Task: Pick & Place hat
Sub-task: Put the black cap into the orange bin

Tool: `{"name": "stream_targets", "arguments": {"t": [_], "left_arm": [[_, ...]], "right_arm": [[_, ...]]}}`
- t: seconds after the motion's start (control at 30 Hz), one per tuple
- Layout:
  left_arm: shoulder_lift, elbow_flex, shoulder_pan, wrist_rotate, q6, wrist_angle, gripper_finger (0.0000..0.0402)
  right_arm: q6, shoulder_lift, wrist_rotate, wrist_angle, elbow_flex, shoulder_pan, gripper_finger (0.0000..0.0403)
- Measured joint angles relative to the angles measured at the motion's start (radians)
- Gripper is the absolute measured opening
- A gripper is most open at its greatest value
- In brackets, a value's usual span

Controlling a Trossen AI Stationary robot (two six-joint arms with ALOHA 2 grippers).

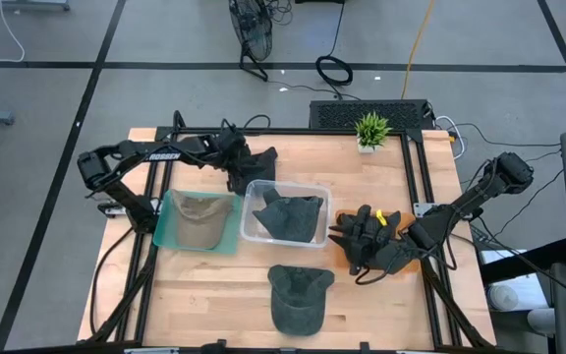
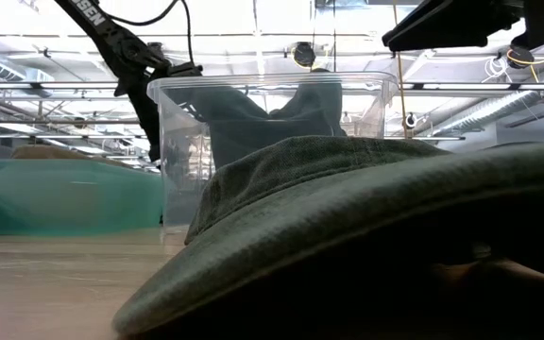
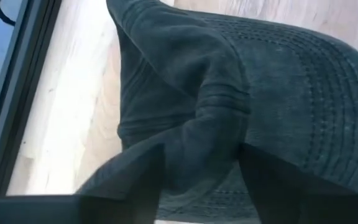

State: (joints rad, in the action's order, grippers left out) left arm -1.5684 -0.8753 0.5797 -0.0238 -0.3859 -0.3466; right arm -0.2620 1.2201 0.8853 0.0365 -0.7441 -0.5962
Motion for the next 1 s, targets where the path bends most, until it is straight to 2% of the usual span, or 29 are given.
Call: {"name": "stream_targets", "arguments": {"t": [0.1,0.33,0.37,0.53,0.77,0.93,1.0], "left_arm": [[0.000,0.000,0.001,0.000,0.014,-0.001,0.0169],[0.000,-0.010,0.001,0.009,-0.017,-0.007,0.0022],[0.000,-0.019,0.002,0.016,-0.012,-0.012,0.0013],[0.004,-0.118,0.005,0.073,-0.026,-0.128,0.0018],[0.042,-0.341,-0.017,0.160,-0.024,-0.390,0.0010],[0.101,-0.451,-0.072,0.221,-0.020,-0.481,0.0006],[0.135,-0.482,-0.103,0.235,-0.006,-0.490,0.0009]], "right_arm": [[0.022,0.000,0.000,-0.007,0.000,-0.009,0.0093],[0.052,0.000,0.001,-0.010,0.000,-0.040,0.0093],[0.055,0.000,0.001,-0.011,0.000,-0.046,0.0093],[0.071,0.000,0.001,-0.010,0.000,-0.069,0.0093],[0.094,0.000,0.006,-0.010,0.000,-0.107,0.0093],[0.093,0.000,0.015,-0.010,0.000,-0.124,0.0093],[0.087,0.000,0.049,-0.010,0.000,-0.127,0.0093]]}}
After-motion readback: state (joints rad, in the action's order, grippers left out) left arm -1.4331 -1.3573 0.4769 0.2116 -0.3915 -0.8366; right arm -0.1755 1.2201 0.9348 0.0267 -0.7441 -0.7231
